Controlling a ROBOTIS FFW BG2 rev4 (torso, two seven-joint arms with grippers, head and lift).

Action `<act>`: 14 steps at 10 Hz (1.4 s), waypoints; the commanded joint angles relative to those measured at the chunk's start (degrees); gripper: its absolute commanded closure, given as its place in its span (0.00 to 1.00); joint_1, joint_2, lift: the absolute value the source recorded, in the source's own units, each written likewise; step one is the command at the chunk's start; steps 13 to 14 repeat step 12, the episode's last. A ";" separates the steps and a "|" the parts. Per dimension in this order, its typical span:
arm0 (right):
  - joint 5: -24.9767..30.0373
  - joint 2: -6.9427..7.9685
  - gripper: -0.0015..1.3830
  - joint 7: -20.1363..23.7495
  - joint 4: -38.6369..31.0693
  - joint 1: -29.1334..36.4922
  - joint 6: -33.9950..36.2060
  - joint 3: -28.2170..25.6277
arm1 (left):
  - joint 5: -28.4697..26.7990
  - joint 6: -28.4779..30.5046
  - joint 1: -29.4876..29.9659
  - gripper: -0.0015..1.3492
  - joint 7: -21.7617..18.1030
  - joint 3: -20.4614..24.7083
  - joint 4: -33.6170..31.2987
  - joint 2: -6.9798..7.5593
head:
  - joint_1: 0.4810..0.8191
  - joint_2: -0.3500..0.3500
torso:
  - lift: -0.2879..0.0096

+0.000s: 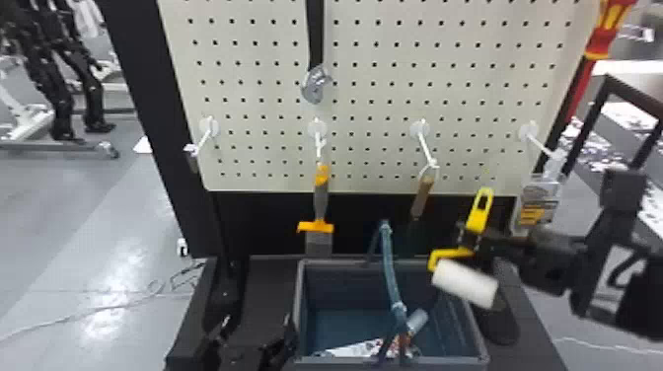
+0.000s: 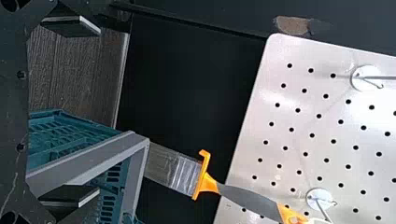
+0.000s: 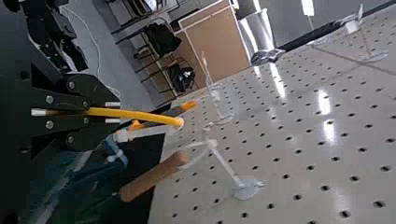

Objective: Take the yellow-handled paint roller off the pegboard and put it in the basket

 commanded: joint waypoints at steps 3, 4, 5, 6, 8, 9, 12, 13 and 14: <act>3.98 4.21 0.93 4.59 11.88 -1.53 -4.51 6.57 | -0.14 0.00 -0.21 0.09 -0.36 0.02 0.35 -0.34 | 0.20 0.50 | 0.63; 3.98 4.48 0.93 5.03 15.31 -2.50 -5.74 9.03 | -0.14 0.00 -0.21 0.09 -0.36 0.02 0.44 -0.52 | 0.20 0.50 | 0.63; 4.07 5.09 0.93 6.35 19.79 -4.17 -7.85 11.40 | -0.14 -0.09 -0.21 0.09 -0.36 0.11 0.61 -0.78 | 0.20 0.50 | 0.63; 4.07 5.53 0.83 7.58 24.53 -6.19 -9.87 13.25 | -0.14 -0.26 -0.12 0.09 -0.36 0.28 0.61 -0.96 | 0.20 0.50 | 0.63; 4.25 5.53 0.12 7.67 27.43 -7.42 -11.89 13.60 | -0.23 -0.35 -0.12 0.09 -0.44 0.37 0.61 -0.96 | 0.20 0.50 | 0.63; 4.33 5.44 0.06 7.76 27.35 -7.51 -11.98 13.42 | -0.14 -0.44 -0.04 0.09 -0.44 0.55 0.61 -1.05 | 0.20 0.50 | 0.63; 3.46 5.53 0.12 7.76 27.26 -7.16 -12.16 13.07 | -0.14 -0.53 -0.04 0.09 -0.44 0.46 0.61 -1.05 | 0.20 0.50 | 0.63; 3.46 5.53 0.12 7.76 27.26 -7.16 -12.16 13.07 | -0.14 -0.53 -0.04 0.09 -0.44 0.46 0.61 -1.05 | 0.20 0.50 | 0.63; 3.46 5.53 0.12 7.76 27.26 -7.16 -12.16 13.07 | -0.14 -0.53 -0.04 0.09 -0.44 0.46 0.61 -1.05 | 0.20 0.50 | 0.63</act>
